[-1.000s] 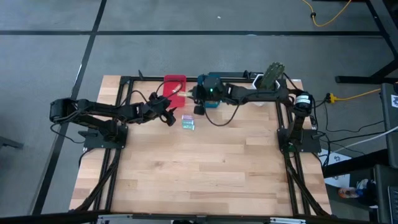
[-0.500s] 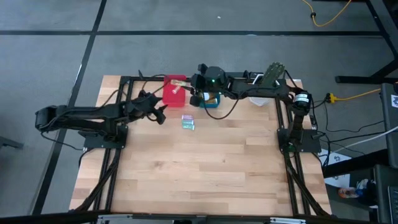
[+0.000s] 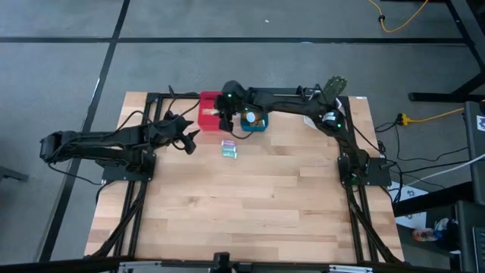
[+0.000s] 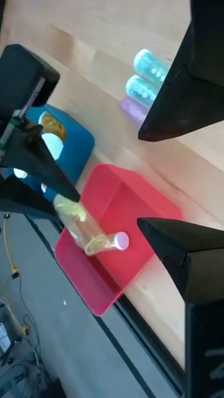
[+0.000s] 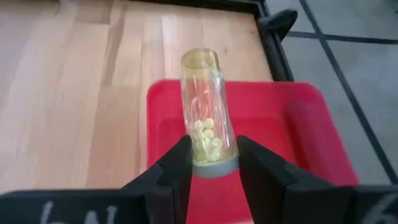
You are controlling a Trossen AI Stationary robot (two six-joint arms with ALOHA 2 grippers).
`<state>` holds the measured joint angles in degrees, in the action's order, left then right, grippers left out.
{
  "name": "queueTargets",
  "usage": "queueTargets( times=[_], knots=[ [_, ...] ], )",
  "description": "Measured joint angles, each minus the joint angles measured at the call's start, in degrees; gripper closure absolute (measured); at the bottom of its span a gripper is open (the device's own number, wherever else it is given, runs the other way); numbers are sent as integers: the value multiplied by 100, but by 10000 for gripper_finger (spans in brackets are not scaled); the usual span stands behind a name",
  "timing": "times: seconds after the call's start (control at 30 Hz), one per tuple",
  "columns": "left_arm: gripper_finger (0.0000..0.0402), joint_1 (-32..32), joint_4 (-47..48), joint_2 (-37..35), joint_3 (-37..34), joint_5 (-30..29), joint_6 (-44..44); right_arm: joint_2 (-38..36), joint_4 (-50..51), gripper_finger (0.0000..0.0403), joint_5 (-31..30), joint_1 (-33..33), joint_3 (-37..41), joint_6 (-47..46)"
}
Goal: Pick and place medicine bottles into bin by pill shape (circle, oval)
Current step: Put the yellow tablet bottle into the red bin, then put the blue tablet bottle into the red bin
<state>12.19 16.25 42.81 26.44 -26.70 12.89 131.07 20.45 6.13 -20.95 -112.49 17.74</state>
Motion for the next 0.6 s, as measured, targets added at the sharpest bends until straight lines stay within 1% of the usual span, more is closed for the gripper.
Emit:
queueTargets(
  times=[0.1, 0.3, 0.6],
  knots=[
    [195, 0, 31, 0, 0, 28, 52, 138, 221, 280, 7, 4, -256, -123],
    [195, 0, 286, 0, 0, 74, 222, 146, 175, 267, -7, 17, -268, -240],
    [195, 0, 311, 1, 0, 83, 327, 144, 134, 231, -113, 4, -271, -244]
  ],
)
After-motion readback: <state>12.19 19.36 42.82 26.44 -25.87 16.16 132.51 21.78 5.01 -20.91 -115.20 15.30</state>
